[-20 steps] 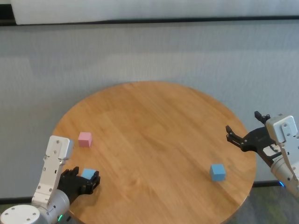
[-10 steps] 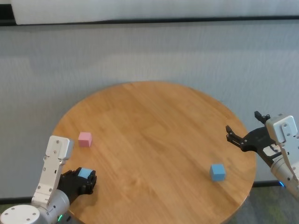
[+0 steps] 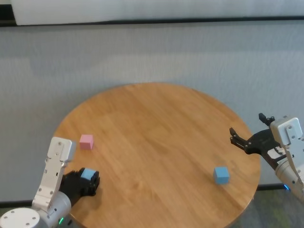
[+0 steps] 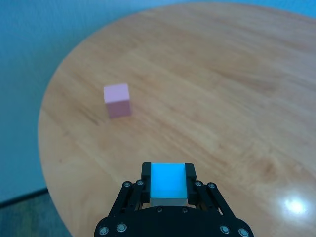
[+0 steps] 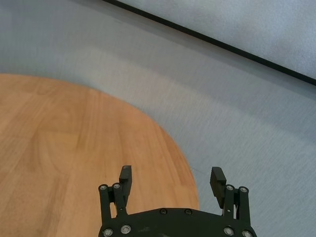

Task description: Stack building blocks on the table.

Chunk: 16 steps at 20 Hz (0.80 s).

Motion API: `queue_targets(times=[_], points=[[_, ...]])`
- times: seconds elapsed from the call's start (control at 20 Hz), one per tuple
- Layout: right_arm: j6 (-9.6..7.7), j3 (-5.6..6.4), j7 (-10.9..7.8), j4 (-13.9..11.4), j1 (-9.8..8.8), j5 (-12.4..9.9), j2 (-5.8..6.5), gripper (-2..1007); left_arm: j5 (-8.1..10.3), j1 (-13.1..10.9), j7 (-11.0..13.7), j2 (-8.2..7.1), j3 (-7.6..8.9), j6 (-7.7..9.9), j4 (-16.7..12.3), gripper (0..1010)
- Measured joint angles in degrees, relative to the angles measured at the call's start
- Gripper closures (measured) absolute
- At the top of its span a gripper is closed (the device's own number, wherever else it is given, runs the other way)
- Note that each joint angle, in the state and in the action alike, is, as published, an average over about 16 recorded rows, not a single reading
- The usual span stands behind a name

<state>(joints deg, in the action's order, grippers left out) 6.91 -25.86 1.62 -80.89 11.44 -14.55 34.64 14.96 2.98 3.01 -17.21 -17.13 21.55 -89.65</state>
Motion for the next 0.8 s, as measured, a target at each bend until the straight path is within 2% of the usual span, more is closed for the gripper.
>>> queue_targets(times=[0.35,0.8], points=[[0.00,0.00,0.00,0.00,0.00,0.00,0.00,0,-1.47,1.49,3.53,-0.85,-1.08,-1.40,-0.73,608],[0.00,0.00,0.00,0.00,0.00,0.00,0.00,0,-4.05,6.07,9.62,-1.13,-4.63,-2.71,0.90,608]])
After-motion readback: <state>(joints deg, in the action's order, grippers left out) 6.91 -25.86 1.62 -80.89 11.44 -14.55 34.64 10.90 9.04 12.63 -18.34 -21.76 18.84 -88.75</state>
